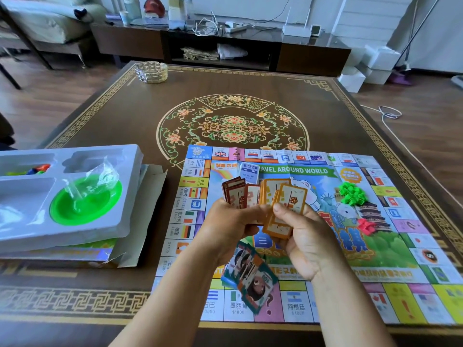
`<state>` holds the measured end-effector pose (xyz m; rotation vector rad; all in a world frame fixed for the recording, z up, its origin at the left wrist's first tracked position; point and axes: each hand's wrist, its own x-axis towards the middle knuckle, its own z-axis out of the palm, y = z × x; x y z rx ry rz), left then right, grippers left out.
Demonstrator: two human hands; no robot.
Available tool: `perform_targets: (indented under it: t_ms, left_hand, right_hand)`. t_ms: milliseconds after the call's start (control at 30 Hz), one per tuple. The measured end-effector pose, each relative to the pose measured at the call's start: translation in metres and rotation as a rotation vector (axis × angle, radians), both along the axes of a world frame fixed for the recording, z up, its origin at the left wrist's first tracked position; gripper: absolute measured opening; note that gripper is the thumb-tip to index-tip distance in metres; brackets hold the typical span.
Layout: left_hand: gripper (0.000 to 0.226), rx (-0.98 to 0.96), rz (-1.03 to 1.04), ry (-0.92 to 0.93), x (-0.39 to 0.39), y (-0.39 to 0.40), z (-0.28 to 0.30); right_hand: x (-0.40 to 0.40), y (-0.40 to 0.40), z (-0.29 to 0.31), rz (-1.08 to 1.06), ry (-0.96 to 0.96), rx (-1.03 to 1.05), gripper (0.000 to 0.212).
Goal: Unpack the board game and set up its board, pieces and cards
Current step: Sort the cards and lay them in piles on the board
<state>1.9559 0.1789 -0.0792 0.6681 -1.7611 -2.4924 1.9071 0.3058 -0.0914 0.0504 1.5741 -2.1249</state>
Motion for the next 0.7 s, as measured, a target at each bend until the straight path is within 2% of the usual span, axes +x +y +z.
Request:
perform_targets:
  t_ms: [167, 367, 500, 567, 633, 700]
  left_hand:
    - [0.005, 0.016, 0.036, -0.018, -0.0003, -0.0014, -0.0005]
    - [0.010, -0.048, 0.035, 0.002, 0.0004, -0.0026, 0.0007]
    - [0.002, -0.006, 0.039, 0.027, -0.0010, -0.0017, 0.0003]
    - [0.009, -0.003, 0.051, 0.033, -0.0012, -0.0025, 0.0010]
    - [0.002, -0.001, 0.063, 0.036, -0.0008, -0.0032, 0.0011]
    - [0.006, 0.006, 0.055, 0.047, -0.0004, -0.0035, 0.0005]
  right_hand:
    - [-0.0006, 0.0011, 0.0011, 0.038, -0.044, -0.018, 0.024]
    - [-0.0002, -0.0020, 0.0014, -0.042, -0.062, -0.014, 0.012]
    - [-0.0004, -0.0011, 0.0043, -0.050, -0.038, -0.028, 0.012]
    - [0.0009, -0.0005, 0.0059, -0.032, -0.025, -0.022, 0.013]
    - [0.0021, -0.0005, 0.0070, -0.027, -0.017, -0.021, 0.013]
    - [0.0025, -0.0008, 0.0082, -0.034, -0.015, -0.027, 0.013]
